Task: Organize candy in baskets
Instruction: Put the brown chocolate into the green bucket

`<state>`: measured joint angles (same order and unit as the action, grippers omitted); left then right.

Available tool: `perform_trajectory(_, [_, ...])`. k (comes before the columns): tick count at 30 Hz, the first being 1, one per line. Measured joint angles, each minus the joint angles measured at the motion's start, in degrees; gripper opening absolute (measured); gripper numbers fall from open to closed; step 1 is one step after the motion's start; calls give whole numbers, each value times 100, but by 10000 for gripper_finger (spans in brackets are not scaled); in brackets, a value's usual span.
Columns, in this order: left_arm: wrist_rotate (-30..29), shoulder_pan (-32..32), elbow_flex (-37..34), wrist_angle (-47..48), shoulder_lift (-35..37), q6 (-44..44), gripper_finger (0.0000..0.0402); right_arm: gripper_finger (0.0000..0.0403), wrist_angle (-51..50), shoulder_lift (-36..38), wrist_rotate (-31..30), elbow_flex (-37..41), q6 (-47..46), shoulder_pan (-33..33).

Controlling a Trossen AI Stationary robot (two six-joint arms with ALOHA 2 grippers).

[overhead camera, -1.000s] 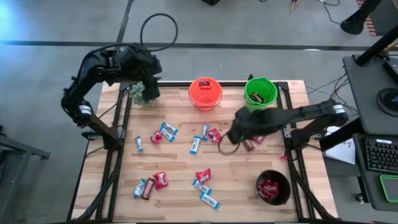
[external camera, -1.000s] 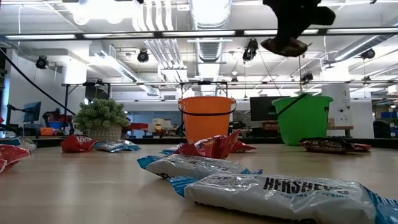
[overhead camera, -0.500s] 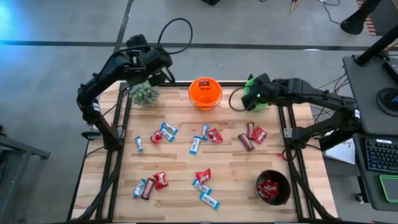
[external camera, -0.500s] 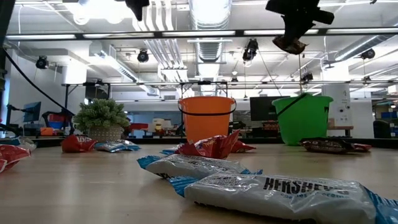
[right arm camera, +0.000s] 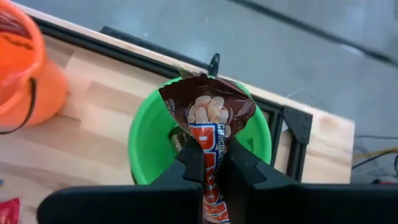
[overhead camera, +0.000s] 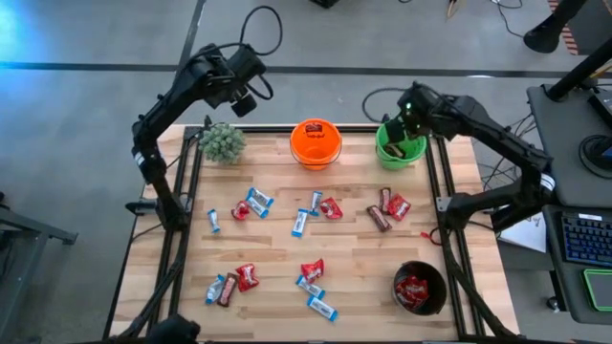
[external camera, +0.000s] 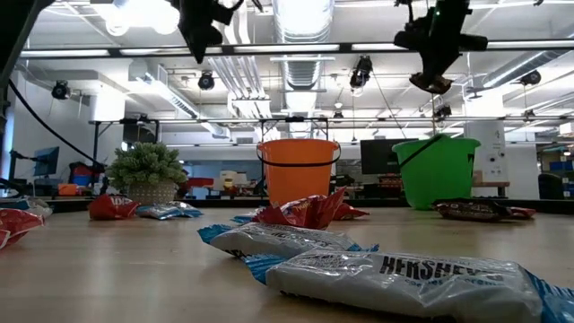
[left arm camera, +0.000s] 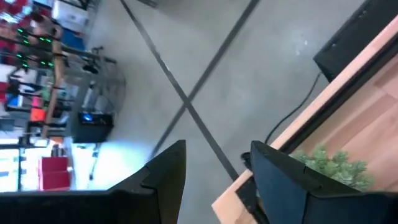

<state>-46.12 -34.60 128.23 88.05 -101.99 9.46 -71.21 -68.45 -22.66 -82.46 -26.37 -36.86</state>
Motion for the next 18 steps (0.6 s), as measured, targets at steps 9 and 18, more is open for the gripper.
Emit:
perform_trajectory(9, [213, -281, 6, -832, -196, 387, 162, 17, 409, -249, 1060, 2, 490, -1025])
perform_trajectory(18, [899, -380, 8, -1481, -223, 511, 162, 17, 445, -533, 1683, -2, 864, -1290])
